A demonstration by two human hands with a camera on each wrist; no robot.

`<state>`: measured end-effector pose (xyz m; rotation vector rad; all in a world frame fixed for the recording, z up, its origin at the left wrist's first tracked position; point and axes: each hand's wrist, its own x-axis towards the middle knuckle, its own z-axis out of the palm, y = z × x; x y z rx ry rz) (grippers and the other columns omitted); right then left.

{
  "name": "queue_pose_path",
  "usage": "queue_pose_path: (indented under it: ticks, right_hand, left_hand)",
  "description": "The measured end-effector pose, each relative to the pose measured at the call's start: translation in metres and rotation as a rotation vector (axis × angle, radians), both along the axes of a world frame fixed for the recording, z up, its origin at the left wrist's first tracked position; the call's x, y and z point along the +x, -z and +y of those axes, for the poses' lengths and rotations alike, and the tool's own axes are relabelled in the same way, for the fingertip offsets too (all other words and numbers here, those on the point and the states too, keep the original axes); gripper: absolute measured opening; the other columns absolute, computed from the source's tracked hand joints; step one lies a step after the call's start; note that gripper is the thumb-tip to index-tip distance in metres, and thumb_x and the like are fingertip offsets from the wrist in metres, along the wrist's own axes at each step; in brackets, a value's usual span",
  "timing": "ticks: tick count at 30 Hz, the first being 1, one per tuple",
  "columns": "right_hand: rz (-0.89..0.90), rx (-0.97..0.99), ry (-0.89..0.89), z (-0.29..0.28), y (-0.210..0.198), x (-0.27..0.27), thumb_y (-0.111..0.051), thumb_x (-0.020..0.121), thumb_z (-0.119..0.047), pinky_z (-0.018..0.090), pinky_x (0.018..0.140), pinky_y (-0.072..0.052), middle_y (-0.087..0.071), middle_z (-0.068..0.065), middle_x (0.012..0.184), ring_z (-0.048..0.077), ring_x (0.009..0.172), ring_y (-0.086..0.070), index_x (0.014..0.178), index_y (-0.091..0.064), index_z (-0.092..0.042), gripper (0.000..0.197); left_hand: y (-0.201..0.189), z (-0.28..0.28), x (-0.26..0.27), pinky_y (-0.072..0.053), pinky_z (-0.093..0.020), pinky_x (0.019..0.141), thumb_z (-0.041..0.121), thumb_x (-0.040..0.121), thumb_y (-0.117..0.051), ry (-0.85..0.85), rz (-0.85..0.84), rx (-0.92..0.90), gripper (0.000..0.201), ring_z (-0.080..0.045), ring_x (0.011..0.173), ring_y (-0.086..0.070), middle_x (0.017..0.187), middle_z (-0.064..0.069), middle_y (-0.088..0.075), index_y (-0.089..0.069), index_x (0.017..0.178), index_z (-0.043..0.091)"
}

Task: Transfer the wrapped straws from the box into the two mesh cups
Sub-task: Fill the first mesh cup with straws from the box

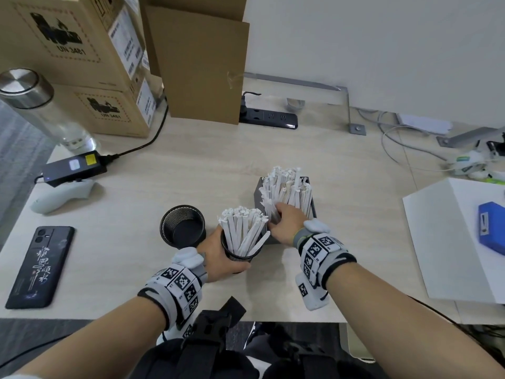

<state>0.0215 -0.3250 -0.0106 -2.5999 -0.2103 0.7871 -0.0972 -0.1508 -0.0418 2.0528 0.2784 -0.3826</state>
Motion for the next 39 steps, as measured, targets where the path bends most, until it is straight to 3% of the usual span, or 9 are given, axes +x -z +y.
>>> queue_pose_path:
  ticks: [6, 10, 16, 21, 23, 27, 33, 36, 39]
  right_hand:
    - [0.086, 0.092, 0.000, 0.001, -0.002, -0.001, -0.052, 0.079, -0.023, 0.038, 0.078, -0.054, -0.063, -0.007, 0.080, 0.015, 0.072, -0.059, 0.091, -0.059, -0.026, 0.015]
    - [0.093, 0.006, 0.026, 0.002, -0.009, -0.002, -0.054, 0.077, -0.017, 0.029, 0.062, -0.046, -0.057, 0.001, 0.068, 0.022, 0.067, -0.053, 0.065, -0.052, -0.019, 0.012]
    - [-0.048, -0.127, -0.027, -0.010, -0.007, -0.002, -0.044, 0.091, -0.054, 0.022, 0.050, -0.028, -0.064, 0.005, 0.080, 0.025, 0.072, -0.058, 0.078, -0.055, -0.019, 0.039]
    - [-0.093, -0.152, 0.098, -0.022, -0.024, 0.009, -0.046, 0.092, -0.056, 0.027, 0.064, -0.041, -0.068, 0.009, 0.086, 0.028, 0.080, -0.063, 0.090, -0.065, -0.008, 0.051]
    - [-0.105, -0.110, 0.173, -0.027, -0.035, 0.017, -0.050, 0.091, -0.056, 0.027, 0.070, -0.043, -0.069, 0.011, 0.101, 0.028, 0.084, -0.063, 0.104, -0.061, -0.005, 0.053]
    - [-0.149, 0.175, 0.294, -0.035, -0.063, 0.028, -0.057, 0.076, -0.066, 0.040, 0.069, -0.060, -0.073, 0.003, 0.078, 0.022, 0.067, -0.071, 0.085, -0.066, -0.007, 0.060]
    - [-0.063, 0.718, 0.316, -0.005, -0.098, 0.015, -0.066, 0.090, -0.020, 0.042, 0.061, -0.061, -0.074, 0.016, 0.077, 0.030, 0.071, -0.073, 0.078, -0.061, -0.002, 0.021]
    - [0.032, 0.745, 0.293, 0.014, -0.095, 0.003, -0.069, 0.087, -0.019, 0.039, 0.061, -0.061, -0.073, 0.019, 0.079, 0.029, 0.073, -0.073, 0.082, -0.062, 0.003, 0.024]
    - [0.040, 0.561, 0.092, 0.029, -0.078, -0.012, -0.072, 0.073, -0.047, 0.041, 0.067, -0.061, -0.072, 0.011, 0.076, 0.026, 0.073, -0.072, 0.077, -0.067, -0.013, 0.034]
  left_hand:
    - [-0.001, -0.001, 0.000, -0.038, -0.012, 0.085, 0.038, 0.059, -0.088, 0.004, -0.005, 0.013, 0.094, -0.002, 0.106, -0.054, 0.116, 0.019, -0.054, -0.035, 0.136, 0.027]
    - [-0.002, -0.002, 0.001, -0.037, -0.012, 0.083, 0.040, 0.059, -0.088, 0.007, 0.020, 0.014, 0.096, -0.002, 0.104, -0.055, 0.113, 0.021, -0.054, -0.034, 0.137, 0.028]
    - [-0.002, 0.000, 0.003, -0.039, -0.018, 0.092, 0.049, 0.055, -0.089, -0.045, -0.016, -0.001, 0.103, -0.004, 0.111, -0.052, 0.120, 0.017, -0.053, -0.031, 0.137, 0.024]
    - [-0.003, -0.002, 0.006, -0.050, -0.028, 0.082, 0.063, 0.056, -0.081, -0.059, 0.018, 0.061, 0.091, -0.013, 0.096, -0.062, 0.108, 0.006, -0.060, -0.035, 0.122, 0.021]
    - [-0.007, 0.000, 0.007, -0.051, -0.031, 0.082, 0.067, 0.058, -0.077, -0.042, 0.042, 0.085, 0.092, -0.014, 0.095, -0.062, 0.109, 0.006, -0.060, -0.035, 0.126, 0.023]
    - [-0.007, 0.003, 0.005, -0.052, -0.035, 0.089, 0.071, 0.053, -0.074, 0.009, 0.012, 0.073, 0.099, -0.011, 0.101, -0.062, 0.116, 0.012, -0.061, -0.033, 0.134, 0.030]
    - [-0.008, 0.002, 0.002, -0.047, -0.025, 0.084, 0.054, 0.058, -0.084, -0.058, -0.046, -0.006, 0.088, -0.008, 0.100, -0.062, 0.111, 0.017, -0.060, -0.037, 0.129, 0.030]
    - [-0.009, 0.000, 0.003, -0.047, -0.025, 0.082, 0.053, 0.057, -0.084, -0.083, -0.070, -0.053, 0.083, -0.006, 0.097, -0.063, 0.107, 0.017, -0.061, -0.038, 0.122, 0.031]
    - [-0.013, -0.003, 0.005, -0.049, -0.023, 0.077, 0.050, 0.056, -0.083, -0.116, -0.100, -0.115, 0.077, 0.000, 0.095, -0.062, 0.105, 0.017, -0.062, -0.036, 0.116, 0.034]
